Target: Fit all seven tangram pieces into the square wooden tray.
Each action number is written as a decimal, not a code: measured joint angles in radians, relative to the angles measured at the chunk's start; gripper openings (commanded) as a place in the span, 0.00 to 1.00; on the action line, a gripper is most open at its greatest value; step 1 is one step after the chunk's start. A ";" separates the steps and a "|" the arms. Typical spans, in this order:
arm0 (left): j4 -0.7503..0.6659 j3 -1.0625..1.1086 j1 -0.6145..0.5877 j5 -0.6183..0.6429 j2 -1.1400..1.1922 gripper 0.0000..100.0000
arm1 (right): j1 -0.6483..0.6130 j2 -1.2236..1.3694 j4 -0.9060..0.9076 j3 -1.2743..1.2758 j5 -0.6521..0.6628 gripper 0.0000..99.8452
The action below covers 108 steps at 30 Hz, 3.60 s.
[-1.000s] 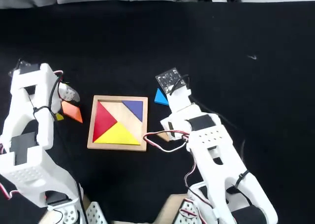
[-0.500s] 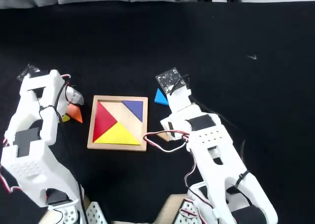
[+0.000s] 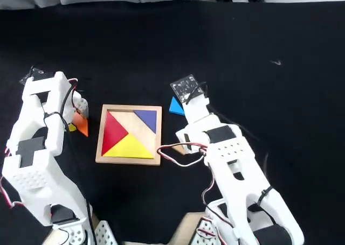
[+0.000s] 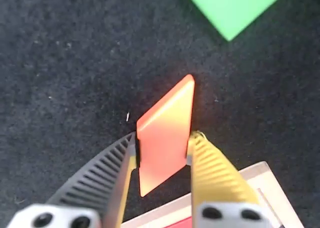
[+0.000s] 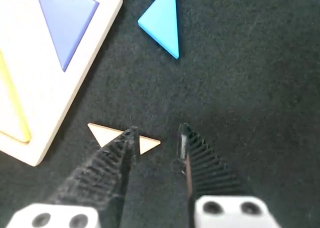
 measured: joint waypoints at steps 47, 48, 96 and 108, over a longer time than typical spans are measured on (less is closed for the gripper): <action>0.350 -0.187 0.158 -0.575 -0.436 0.09 | 0.204 0.002 0.087 -0.195 -0.074 0.14; 0.350 -0.155 0.121 -0.575 -0.457 0.09 | 0.160 0.006 0.120 -0.235 -0.091 0.14; -0.193 0.502 -0.233 -0.499 -0.422 0.31 | -0.265 1.892 0.793 -2.507 -0.601 0.16; -0.193 0.502 -0.233 -0.499 -0.419 0.31 | -0.259 1.959 0.870 -2.671 -0.601 0.16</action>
